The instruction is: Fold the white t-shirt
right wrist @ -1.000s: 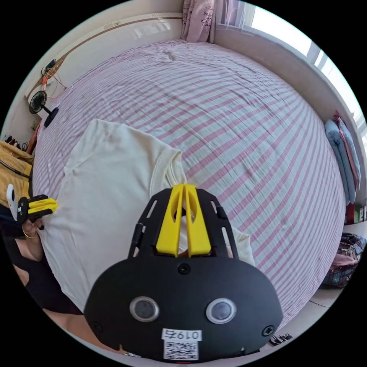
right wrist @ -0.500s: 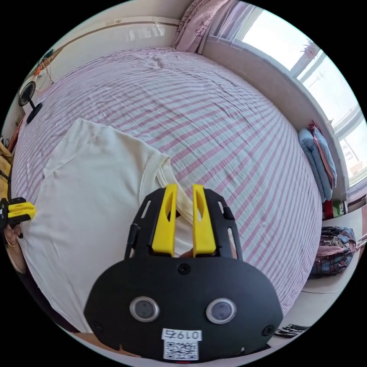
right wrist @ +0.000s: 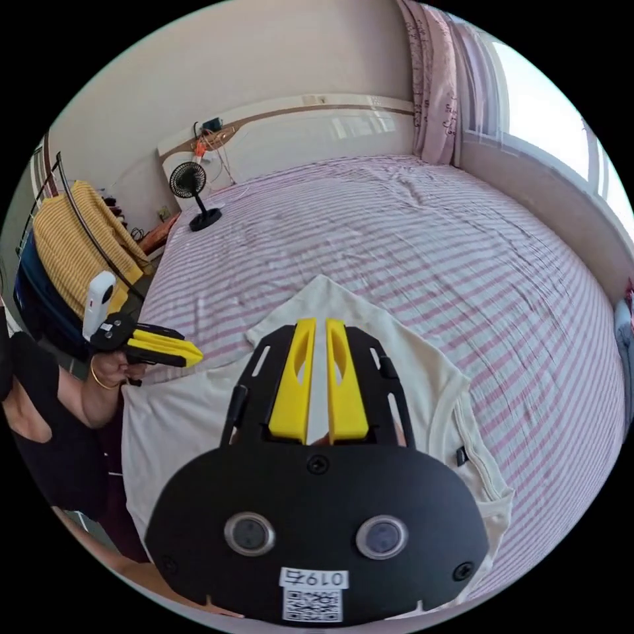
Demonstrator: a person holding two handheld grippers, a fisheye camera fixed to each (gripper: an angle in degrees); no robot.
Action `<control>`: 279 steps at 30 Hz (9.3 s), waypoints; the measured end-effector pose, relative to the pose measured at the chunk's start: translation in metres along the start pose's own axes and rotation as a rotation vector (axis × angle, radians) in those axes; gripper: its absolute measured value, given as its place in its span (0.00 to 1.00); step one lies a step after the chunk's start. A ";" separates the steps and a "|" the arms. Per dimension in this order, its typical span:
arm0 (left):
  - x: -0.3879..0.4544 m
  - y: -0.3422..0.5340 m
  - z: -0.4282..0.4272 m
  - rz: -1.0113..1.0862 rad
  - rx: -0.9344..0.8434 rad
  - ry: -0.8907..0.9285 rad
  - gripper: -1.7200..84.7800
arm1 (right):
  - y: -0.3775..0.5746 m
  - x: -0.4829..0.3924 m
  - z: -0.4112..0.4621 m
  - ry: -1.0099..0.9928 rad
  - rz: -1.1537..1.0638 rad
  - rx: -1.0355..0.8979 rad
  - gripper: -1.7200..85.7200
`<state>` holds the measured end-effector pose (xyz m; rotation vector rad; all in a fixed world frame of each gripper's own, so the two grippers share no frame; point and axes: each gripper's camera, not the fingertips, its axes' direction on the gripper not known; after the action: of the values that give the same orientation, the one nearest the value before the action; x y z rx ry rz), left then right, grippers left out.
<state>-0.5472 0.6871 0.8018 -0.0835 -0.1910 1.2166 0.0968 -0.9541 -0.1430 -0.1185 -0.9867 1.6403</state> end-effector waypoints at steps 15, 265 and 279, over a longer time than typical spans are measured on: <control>-0.015 0.039 -0.025 0.141 0.102 0.160 0.03 | 0.192 -0.188 -0.187 0.193 0.145 0.333 0.01; 0.240 0.308 0.059 0.912 0.058 -0.007 0.03 | 0.548 -0.400 -0.400 0.334 0.968 0.428 0.06; 0.249 0.309 0.052 0.900 0.053 0.021 0.03 | 0.600 -0.384 -0.422 0.215 1.120 0.509 0.02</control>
<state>-0.7595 1.0252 0.8270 -0.1435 -0.0988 2.1149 0.0026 -1.0465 -0.9606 -0.5607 -0.2596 2.7652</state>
